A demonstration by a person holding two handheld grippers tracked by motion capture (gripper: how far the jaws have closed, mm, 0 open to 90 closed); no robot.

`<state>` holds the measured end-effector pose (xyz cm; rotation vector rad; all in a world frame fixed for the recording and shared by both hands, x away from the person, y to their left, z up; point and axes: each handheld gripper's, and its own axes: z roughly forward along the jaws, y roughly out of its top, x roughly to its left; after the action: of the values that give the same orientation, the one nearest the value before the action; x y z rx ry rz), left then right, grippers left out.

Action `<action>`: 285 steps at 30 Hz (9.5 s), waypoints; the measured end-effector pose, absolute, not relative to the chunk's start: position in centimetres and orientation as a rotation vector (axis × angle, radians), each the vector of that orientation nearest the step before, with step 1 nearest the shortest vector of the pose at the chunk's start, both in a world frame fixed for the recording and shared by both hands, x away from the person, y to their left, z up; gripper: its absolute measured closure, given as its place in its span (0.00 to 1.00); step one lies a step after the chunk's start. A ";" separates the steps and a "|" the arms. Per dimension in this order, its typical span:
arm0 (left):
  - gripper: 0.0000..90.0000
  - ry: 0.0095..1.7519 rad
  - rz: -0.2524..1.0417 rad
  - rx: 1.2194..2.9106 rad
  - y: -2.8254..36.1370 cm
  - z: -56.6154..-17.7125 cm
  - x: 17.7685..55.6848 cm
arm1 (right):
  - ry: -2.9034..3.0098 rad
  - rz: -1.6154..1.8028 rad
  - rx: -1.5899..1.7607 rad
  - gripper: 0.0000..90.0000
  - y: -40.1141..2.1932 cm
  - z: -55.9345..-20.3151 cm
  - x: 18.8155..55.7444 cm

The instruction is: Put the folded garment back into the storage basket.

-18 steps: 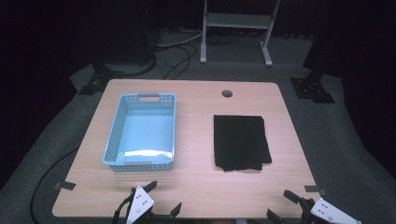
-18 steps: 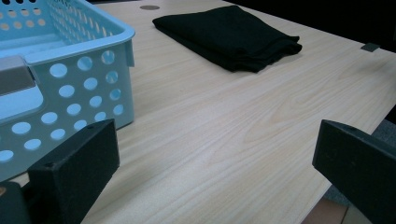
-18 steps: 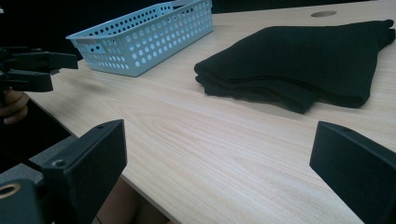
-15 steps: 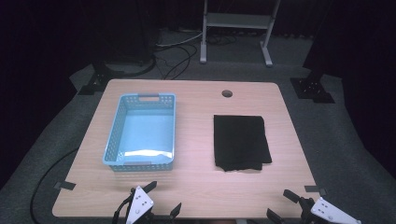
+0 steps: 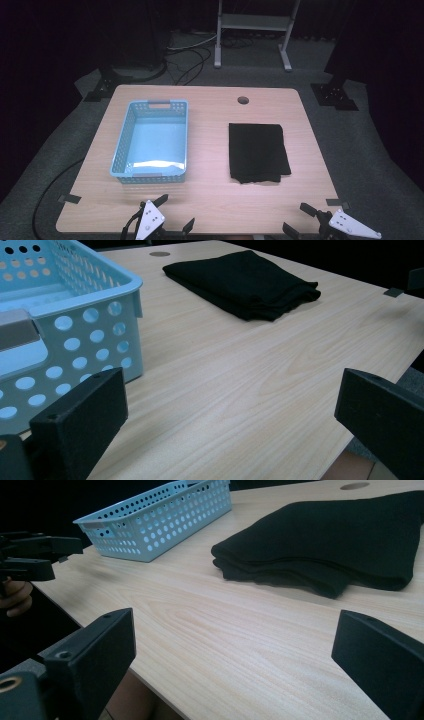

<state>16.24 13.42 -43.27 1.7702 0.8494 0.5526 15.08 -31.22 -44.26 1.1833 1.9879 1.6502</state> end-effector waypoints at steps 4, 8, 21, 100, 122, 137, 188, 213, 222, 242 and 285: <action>0.00 0.859 0.547 1.758 13.5 -43.2 16.3 | 1.987 1.669 1.207 0.04 -31.3 -43.9 15.7; 0.00 0.849 0.541 1.755 13.5 -43.1 16.3 | 2.027 1.670 1.192 0.04 -31.1 -43.1 16.7; 0.00 0.832 0.536 1.749 13.6 -43.1 16.3 | 2.094 1.699 1.195 0.04 -30.7 -41.9 20.1; 0.00 0.840 0.486 1.692 13.9 -42.8 16.1 | 2.419 1.336 1.164 0.06 -24.4 -36.5 36.4; 0.00 0.833 0.490 1.689 13.9 -42.7 16.0 | 2.392 1.279 1.200 0.06 -23.6 -34.3 39.1; 0.00 0.831 0.481 1.684 13.9 -42.8 16.0 | 2.455 1.119 1.267 0.06 -22.8 -37.1 40.8; 0.00 0.834 0.460 1.690 13.6 -43.0 16.1 | 2.444 0.789 1.224 0.34 -21.7 -42.4 40.7; 0.00 0.845 0.464 1.673 14.0 -43.0 16.3 | 2.443 0.808 1.164 0.69 -20.8 -42.2 40.1; 0.00 0.851 0.467 1.668 14.1 -43.0 16.3 | 2.402 0.813 1.131 0.83 -20.7 -42.4 39.5; 0.00 0.848 0.472 1.652 14.2 -42.7 16.0 | 2.373 0.769 1.120 0.89 -20.2 -42.4 39.2; 0.00 0.839 0.469 1.665 14.0 -42.8 16.0 | 2.157 1.527 1.509 0.89 -24.5 -38.6 36.6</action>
<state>16.01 13.95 -42.76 1.6654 0.8393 0.4691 36.61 -24.49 -38.61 1.5087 2.1573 1.5271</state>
